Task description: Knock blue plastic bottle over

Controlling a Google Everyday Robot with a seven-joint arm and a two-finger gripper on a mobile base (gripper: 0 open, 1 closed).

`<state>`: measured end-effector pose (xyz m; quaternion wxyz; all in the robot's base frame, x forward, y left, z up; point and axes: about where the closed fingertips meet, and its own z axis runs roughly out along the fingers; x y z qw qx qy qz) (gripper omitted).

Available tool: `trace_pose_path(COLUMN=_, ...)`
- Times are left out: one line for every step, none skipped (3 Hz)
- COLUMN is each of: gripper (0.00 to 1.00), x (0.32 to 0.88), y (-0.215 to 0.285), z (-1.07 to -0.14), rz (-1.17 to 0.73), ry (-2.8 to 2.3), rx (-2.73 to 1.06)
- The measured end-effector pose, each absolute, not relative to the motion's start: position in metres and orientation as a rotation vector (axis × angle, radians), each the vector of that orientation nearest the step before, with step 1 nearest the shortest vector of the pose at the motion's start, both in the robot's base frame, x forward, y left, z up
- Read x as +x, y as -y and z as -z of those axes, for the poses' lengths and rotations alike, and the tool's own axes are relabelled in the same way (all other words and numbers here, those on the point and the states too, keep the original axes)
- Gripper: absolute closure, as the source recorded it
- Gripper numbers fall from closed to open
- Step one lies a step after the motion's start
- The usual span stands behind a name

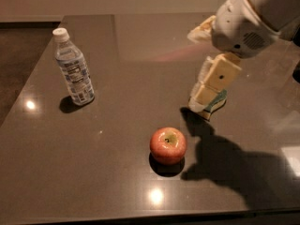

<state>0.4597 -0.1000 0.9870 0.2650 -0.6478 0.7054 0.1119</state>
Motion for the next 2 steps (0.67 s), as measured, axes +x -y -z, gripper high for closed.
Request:
trace_pose_path(gripper=0.00, x=0.472, y=0.045, z=-0.996, rz=-0.392, ry=-1.851, rx=-1.690)
trace_pose_path(gripper=0.00, x=0.496, y=-0.027, z=-0.994, rz=-0.450, ry=-1.849, rx=-1.623)
